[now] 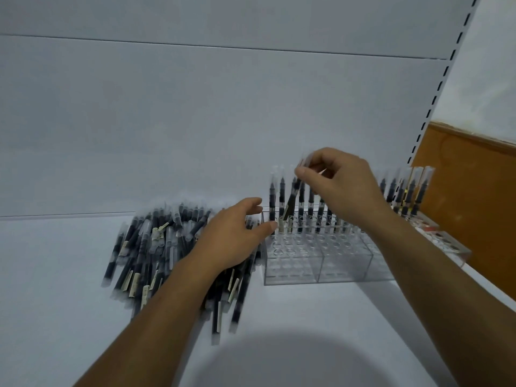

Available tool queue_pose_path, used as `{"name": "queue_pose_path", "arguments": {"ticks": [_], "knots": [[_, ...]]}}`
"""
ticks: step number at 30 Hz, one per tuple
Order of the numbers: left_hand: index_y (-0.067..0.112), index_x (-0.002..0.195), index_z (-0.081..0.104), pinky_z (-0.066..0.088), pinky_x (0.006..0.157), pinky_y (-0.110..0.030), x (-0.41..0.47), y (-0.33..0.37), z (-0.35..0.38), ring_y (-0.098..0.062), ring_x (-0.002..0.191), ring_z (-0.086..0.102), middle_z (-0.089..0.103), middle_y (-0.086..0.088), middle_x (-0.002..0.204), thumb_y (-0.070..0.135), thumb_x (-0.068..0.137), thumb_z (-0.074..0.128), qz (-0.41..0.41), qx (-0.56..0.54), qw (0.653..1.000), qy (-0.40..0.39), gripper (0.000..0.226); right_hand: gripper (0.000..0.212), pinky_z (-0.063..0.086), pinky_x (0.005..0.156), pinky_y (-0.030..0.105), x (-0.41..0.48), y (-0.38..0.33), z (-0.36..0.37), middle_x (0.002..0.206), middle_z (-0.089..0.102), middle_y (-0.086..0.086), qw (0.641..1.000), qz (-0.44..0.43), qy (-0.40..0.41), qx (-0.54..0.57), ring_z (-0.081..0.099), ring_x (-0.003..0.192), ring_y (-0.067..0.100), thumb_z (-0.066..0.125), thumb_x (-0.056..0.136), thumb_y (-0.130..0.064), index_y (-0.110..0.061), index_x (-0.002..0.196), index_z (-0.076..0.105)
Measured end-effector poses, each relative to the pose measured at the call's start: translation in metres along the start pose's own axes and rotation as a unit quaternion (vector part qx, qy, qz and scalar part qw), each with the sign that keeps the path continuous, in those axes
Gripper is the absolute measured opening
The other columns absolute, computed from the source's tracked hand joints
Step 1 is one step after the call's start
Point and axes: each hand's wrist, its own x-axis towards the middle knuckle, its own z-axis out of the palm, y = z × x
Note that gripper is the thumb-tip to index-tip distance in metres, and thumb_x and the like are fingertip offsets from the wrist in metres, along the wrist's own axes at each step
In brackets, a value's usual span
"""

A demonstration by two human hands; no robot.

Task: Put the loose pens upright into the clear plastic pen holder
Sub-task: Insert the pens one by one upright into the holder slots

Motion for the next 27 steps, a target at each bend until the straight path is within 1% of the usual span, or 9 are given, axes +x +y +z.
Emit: {"name": "queue_pose_path", "arguments": {"ticks": [3, 6, 9, 11, 14, 17, 21, 24, 27], "knots": [[0.035, 0.141, 0.044, 0.04, 0.106, -0.034, 0.001, 0.001, 0.001, -0.008, 0.125, 0.05, 0.052, 0.019, 0.139, 0.054, 0.089, 0.059, 0.004, 0.005, 1.0, 0.003, 0.057, 0.009, 0.052, 0.072, 0.028, 0.002, 0.002, 0.011, 0.081, 0.065, -0.017, 0.996, -0.014, -0.059, -0.072, 0.059, 0.071, 0.0, 0.066, 0.09, -0.037, -0.028, 0.089, 0.066], [0.035, 0.139, 0.046, 0.04, 0.104, -0.032, 0.002, 0.0, 0.003, -0.008, 0.124, 0.051, 0.053, 0.02, 0.138, 0.053, 0.09, 0.057, 0.003, 0.013, 1.0, 0.011, 0.054, 0.01, 0.046, 0.066, 0.023, 0.005, 0.0, 0.018, 0.082, 0.064, -0.017, 0.991, -0.021, -0.068, -0.111, 0.057, 0.074, -0.001, 0.064, 0.091, -0.038, -0.029, 0.09, 0.064], [0.034, 0.139, 0.046, 0.038, 0.1, -0.028, 0.003, -0.001, 0.005, -0.008, 0.124, 0.051, 0.053, 0.019, 0.138, 0.053, 0.091, 0.058, 0.008, 0.02, 1.0, 0.015, 0.054, 0.011, 0.042, 0.061, 0.019, 0.009, -0.003, 0.018, 0.081, 0.064, -0.015, 0.986, -0.018, -0.075, -0.145, 0.057, 0.073, 0.0, 0.064, 0.091, -0.039, -0.03, 0.085, 0.063], [0.034, 0.139, 0.046, 0.037, 0.098, -0.026, 0.003, -0.002, 0.005, -0.007, 0.123, 0.051, 0.054, 0.019, 0.137, 0.052, 0.09, 0.058, 0.01, 0.019, 1.0, 0.018, 0.054, 0.013, 0.045, 0.062, 0.023, 0.011, -0.003, 0.017, 0.08, 0.065, -0.014, 0.981, -0.002, -0.099, -0.169, 0.058, 0.073, 0.002, 0.064, 0.09, -0.04, -0.03, 0.081, 0.063], [0.034, 0.139, 0.047, 0.037, 0.096, -0.025, 0.003, -0.003, 0.006, -0.006, 0.122, 0.052, 0.055, 0.02, 0.135, 0.052, 0.09, 0.059, 0.011, 0.015, 1.0, 0.023, 0.054, 0.013, 0.051, 0.069, 0.029, 0.009, 0.0, 0.019, 0.081, 0.067, -0.011, 0.977, 0.014, -0.119, -0.178, 0.062, 0.075, 0.008, 0.064, 0.09, -0.039, -0.029, 0.082, 0.063], [0.033, 0.138, 0.048, 0.038, 0.099, -0.026, 0.003, -0.003, 0.006, -0.006, 0.122, 0.052, 0.056, 0.018, 0.135, 0.051, 0.09, 0.06, 0.014, 0.013, 0.999, 0.026, 0.053, 0.013, 0.05, 0.067, 0.029, 0.005, 0.001, 0.021, 0.08, 0.067, -0.011, 0.979, 0.006, -0.108, -0.17, 0.061, 0.074, 0.008, 0.064, 0.091, -0.038, -0.029, 0.081, 0.062], [0.033, 0.138, 0.048, 0.037, 0.098, -0.025, 0.003, -0.003, 0.006, -0.007, 0.123, 0.052, 0.056, 0.017, 0.136, 0.052, 0.09, 0.059, 0.015, 0.018, 0.999, 0.022, 0.053, 0.014, 0.048, 0.064, 0.027, 0.004, -0.001, 0.021, 0.079, 0.067, -0.01, 0.979, 0.005, -0.106, -0.173, 0.06, 0.071, 0.006, 0.064, 0.091, -0.039, -0.028, 0.082, 0.063], [0.033, 0.138, 0.048, 0.036, 0.096, -0.024, 0.0, 0.0, 0.005, -0.008, 0.124, 0.051, 0.055, 0.016, 0.137, 0.051, 0.091, 0.057, 0.021, 0.031, 0.999, 0.02, 0.051, 0.024, 0.051, 0.068, 0.029, 0.001, -0.003, 0.018, 0.08, 0.069, -0.004, 0.969, 0.019, -0.137, -0.206, 0.062, 0.074, 0.013, 0.063, 0.091, -0.045, -0.022, 0.085, 0.068], [0.032, 0.137, 0.05, 0.037, 0.097, -0.024, -0.005, 0.005, -0.001, -0.009, 0.124, 0.051, 0.055, 0.014, 0.138, 0.051, 0.093, 0.055, 0.019, 0.029, 0.999, 0.034, 0.048, 0.03, 0.054, 0.072, 0.032, -0.006, -0.007, 0.011, 0.084, 0.07, -0.006, 0.956, 0.026, -0.144, -0.253, 0.064, 0.079, 0.013, 0.059, 0.09, -0.053, -0.025, 0.091, 0.07]]}}
